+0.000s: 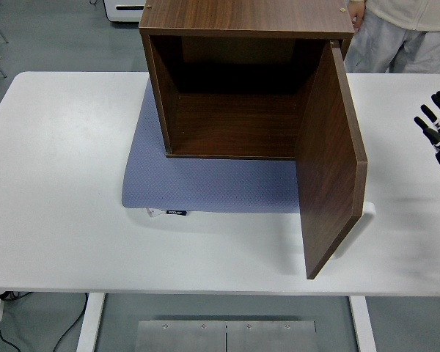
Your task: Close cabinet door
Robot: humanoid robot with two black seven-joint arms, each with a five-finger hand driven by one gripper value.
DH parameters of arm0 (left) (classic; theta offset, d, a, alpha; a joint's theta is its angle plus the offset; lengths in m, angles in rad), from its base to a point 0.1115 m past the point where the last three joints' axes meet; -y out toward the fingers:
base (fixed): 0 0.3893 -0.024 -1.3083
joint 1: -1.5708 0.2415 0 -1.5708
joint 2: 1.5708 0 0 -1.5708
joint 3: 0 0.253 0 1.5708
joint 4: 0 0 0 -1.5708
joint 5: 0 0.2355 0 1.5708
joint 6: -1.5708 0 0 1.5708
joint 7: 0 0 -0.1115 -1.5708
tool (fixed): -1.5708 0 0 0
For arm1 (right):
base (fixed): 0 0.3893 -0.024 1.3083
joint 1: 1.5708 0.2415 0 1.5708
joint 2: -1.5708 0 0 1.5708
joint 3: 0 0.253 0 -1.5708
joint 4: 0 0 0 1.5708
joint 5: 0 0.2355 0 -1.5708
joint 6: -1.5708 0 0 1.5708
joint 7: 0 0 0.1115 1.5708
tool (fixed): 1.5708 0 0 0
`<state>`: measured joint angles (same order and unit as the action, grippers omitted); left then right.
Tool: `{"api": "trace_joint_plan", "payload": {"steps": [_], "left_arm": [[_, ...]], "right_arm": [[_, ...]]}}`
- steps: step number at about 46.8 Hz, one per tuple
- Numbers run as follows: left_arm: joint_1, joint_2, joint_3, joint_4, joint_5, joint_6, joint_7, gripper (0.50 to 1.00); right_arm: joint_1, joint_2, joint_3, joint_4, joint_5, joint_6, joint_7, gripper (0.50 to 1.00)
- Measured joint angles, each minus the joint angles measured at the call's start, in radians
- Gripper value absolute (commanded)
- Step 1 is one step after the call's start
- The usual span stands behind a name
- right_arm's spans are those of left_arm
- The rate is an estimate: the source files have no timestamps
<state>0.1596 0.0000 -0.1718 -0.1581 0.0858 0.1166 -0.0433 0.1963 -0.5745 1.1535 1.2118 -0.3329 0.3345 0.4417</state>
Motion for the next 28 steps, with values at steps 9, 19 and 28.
{"api": "trace_joint_plan", "payload": {"steps": [9, 19, 28], "left_arm": [[0.000, 0.000, 0.000, 0.000, 0.000, 0.000, 0.000, 1.000], [0.000, 0.000, 0.000, 0.000, 0.000, 0.000, 0.000, 1.000], [0.000, 0.000, 0.000, 0.000, 0.000, 0.000, -0.001, 1.000]], "right_arm": [[0.000, -0.013, 0.000, 0.000, 0.000, 0.008, 0.000, 1.000], [0.000, -0.023, 0.001, 0.001, 0.000, 0.010, 0.000, 1.000], [0.000, -0.025, 0.003, 0.002, 0.000, 0.011, 0.000, 1.000]]}}
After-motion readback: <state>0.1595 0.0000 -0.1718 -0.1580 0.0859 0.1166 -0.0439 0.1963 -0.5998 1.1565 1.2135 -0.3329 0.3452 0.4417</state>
